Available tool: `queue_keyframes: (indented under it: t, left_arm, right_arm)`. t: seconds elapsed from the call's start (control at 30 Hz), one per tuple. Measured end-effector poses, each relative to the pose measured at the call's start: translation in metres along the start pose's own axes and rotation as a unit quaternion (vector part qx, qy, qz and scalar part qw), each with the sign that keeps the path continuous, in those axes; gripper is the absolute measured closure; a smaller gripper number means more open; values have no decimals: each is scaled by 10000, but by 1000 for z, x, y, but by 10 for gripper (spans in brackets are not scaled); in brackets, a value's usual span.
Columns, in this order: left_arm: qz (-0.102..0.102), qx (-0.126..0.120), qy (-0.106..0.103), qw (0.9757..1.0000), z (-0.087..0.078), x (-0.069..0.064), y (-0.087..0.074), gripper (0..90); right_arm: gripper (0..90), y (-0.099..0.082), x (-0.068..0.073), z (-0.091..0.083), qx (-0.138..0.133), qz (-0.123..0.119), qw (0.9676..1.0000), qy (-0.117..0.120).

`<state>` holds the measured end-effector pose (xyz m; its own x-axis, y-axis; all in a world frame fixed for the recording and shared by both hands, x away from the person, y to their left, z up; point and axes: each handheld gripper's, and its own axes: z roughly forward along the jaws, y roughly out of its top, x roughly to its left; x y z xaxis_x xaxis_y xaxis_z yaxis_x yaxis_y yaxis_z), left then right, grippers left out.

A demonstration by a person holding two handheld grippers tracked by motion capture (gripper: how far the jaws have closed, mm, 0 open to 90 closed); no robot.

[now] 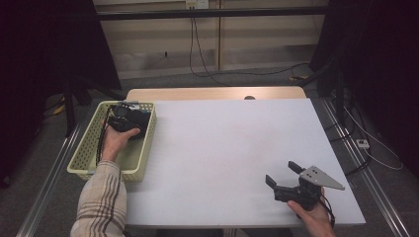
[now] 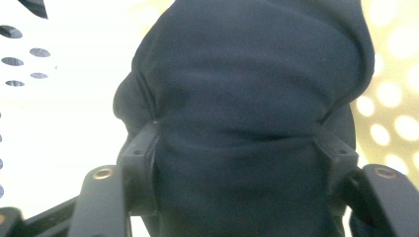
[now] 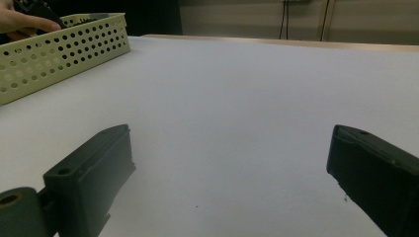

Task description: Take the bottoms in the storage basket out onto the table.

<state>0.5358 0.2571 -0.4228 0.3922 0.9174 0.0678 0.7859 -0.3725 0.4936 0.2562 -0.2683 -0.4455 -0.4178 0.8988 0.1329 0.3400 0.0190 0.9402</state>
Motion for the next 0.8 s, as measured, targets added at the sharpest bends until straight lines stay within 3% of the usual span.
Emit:
queue_keyframes:
  t: [0.13,0.17,0.27,0.47,0.67,0.8]
  left_arm:
    - [-151,-57,16,9999,-4,2,-1,507]
    - [-298,-83,-34,9995,-7,4,-1,531]
    - [-369,-102,-46,9993,-9,6,-1,565]
    - [-487,-333,-91,9982,-13,7,-4,582]
    - [-769,-591,-237,9950,-19,14,-10,588]
    - [-699,-728,-294,9945,-25,15,-12,589]
  right_arm:
    - [37,0,0,0,3,8,10000,-6]
    - [38,0,0,0,3,-9,10000,-1]
    - [38,0,-1,0,6,12,10000,-10]
    - [38,0,-1,0,-11,10,10000,-22]
    - [37,1,-2,-1,-37,85,9999,-42]
    - [37,0,-2,0,-21,47,10000,-32]
